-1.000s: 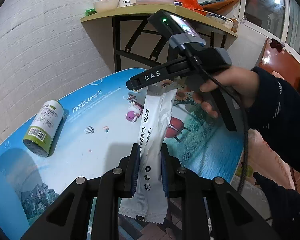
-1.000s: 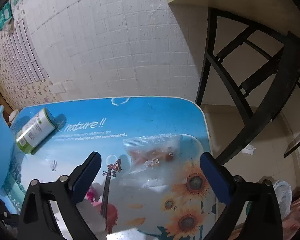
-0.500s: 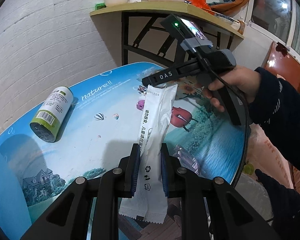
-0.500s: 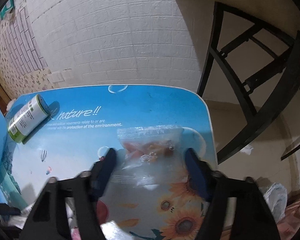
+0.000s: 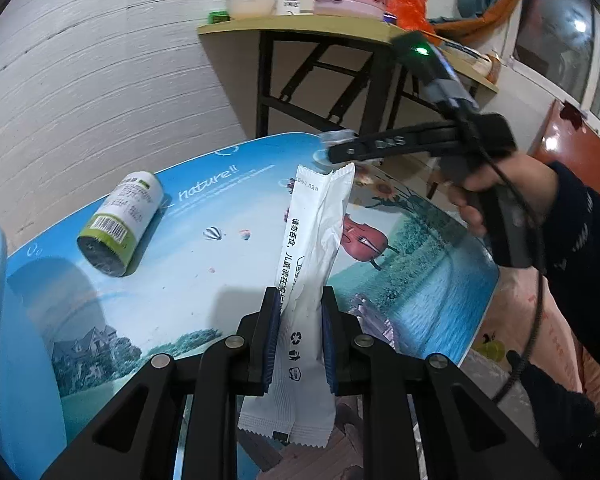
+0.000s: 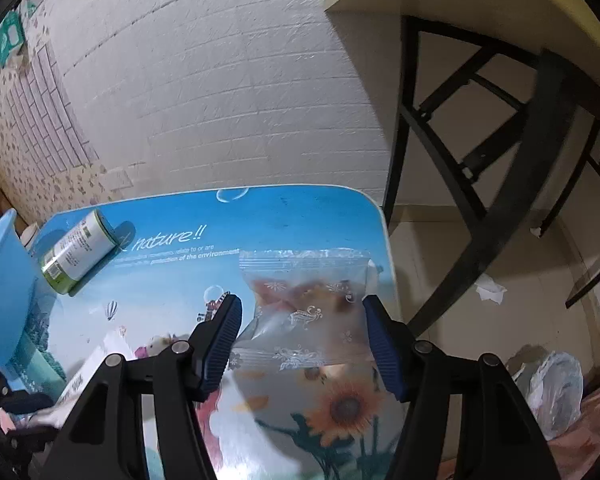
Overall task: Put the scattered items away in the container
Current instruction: 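Grasp the clear snack bag with the right gripper while the left gripper holds the white packet, then carry the white packet and snack bag over the blue basin with both grippers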
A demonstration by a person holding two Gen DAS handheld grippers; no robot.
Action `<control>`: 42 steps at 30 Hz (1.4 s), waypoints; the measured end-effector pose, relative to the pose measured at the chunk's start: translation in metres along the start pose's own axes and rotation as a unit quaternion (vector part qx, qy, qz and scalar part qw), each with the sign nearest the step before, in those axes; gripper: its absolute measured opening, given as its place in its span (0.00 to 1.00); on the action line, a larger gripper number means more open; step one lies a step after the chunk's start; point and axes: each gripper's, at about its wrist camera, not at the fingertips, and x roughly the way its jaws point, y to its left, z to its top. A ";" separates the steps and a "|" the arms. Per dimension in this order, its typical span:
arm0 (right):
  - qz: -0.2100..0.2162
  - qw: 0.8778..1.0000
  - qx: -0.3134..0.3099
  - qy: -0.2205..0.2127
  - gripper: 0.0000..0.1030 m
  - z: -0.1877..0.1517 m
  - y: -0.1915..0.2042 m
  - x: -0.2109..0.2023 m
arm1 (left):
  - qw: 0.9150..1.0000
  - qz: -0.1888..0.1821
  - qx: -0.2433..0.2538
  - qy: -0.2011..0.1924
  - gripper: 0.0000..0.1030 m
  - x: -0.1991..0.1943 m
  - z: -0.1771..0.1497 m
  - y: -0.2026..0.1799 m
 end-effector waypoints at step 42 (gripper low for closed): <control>0.071 0.997 0.016 -0.008 0.62 -0.058 0.070 -0.079 | 0.972 0.162 -0.143 -0.097 0.18 -0.072 0.025 0.011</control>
